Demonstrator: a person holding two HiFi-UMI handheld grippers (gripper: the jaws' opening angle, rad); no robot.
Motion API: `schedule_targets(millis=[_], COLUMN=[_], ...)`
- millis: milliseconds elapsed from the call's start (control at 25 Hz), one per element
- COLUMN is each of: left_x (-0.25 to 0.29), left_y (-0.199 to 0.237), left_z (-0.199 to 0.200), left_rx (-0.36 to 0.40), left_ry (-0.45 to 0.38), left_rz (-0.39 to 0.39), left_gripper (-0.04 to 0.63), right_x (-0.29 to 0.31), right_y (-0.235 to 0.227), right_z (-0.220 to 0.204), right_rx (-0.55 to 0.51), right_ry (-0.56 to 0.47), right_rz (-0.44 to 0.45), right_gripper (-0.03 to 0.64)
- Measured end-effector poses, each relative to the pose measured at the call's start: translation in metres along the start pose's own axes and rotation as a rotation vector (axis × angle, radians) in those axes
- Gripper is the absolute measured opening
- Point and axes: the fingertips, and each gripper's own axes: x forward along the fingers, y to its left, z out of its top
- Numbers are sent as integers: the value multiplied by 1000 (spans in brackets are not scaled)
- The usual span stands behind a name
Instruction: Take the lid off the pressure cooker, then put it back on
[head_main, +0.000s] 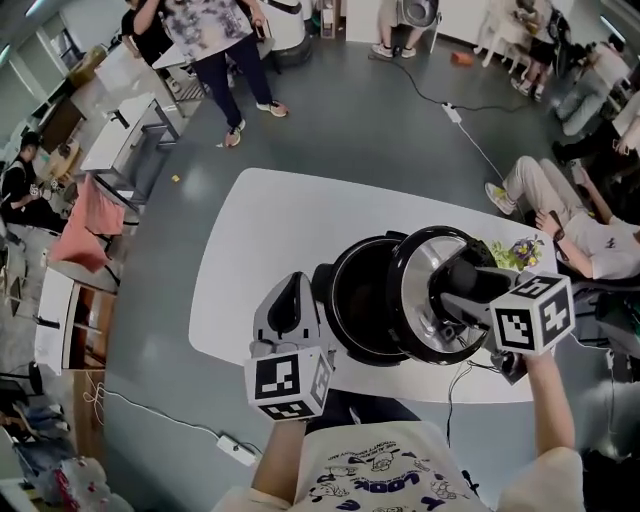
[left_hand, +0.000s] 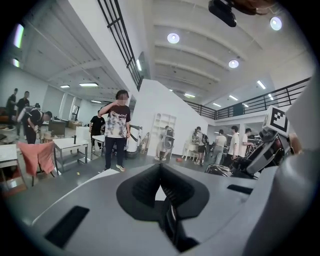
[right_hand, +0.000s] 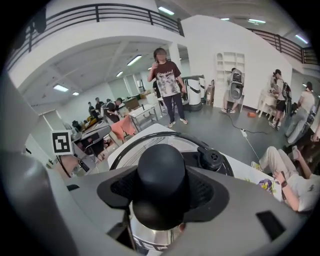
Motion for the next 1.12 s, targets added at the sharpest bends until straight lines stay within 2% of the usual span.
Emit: schedule_targets(millis=[400,840,1120], left_x=[5,26,39], left_y=[54,78,75], left_z=[-11,-33,-42], left_rx=[-34,-61,-66], left_ry=[28,106,130], left_rz=[61,55,48], left_gripper=[14,15,15], right_x=[54,88,98], right_y=[56,74,68], right_z=[32,42,37], right_rx=[-122,-210,-242], right_ry=[66,130,159], right_rz=[60,35,25], right_gripper=[293,293,293])
